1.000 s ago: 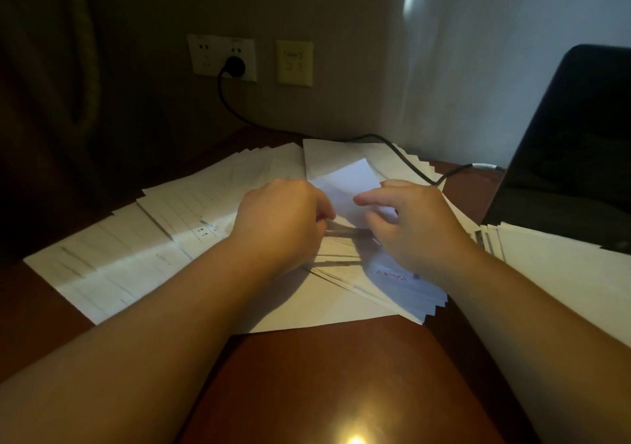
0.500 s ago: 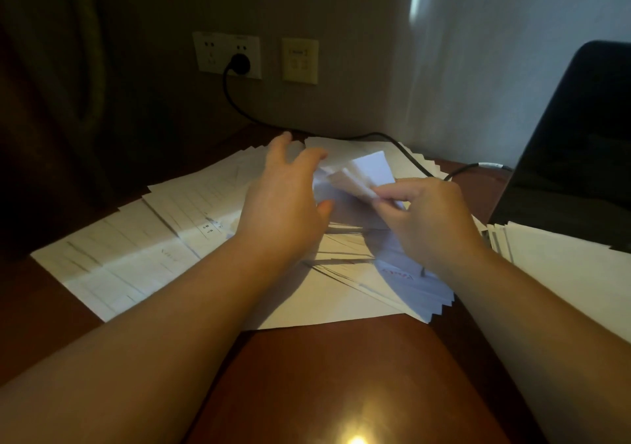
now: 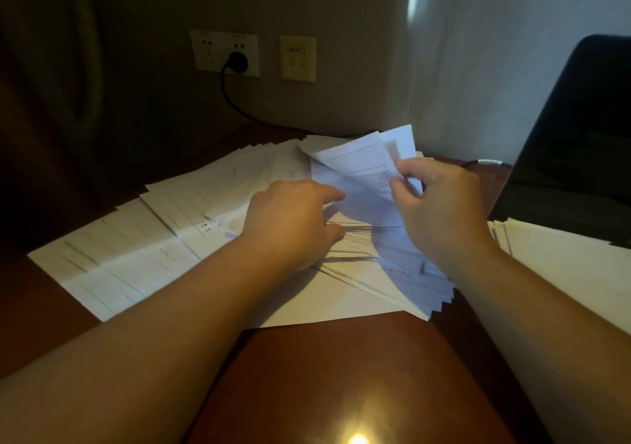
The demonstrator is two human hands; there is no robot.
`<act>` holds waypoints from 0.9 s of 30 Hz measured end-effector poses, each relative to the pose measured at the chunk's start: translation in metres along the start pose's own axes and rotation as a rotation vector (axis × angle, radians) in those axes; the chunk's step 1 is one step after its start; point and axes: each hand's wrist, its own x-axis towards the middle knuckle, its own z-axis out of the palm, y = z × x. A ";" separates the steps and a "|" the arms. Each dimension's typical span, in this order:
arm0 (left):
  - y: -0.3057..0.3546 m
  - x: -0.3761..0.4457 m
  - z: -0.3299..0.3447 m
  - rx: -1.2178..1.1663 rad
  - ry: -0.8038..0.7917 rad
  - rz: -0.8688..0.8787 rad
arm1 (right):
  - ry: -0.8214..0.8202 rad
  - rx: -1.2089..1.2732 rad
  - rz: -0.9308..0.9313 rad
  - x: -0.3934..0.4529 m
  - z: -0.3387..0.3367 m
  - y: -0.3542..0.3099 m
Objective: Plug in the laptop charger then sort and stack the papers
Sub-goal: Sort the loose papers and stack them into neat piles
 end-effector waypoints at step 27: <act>0.004 -0.002 -0.009 -0.269 0.256 -0.069 | -0.168 -0.027 -0.110 -0.002 0.000 -0.003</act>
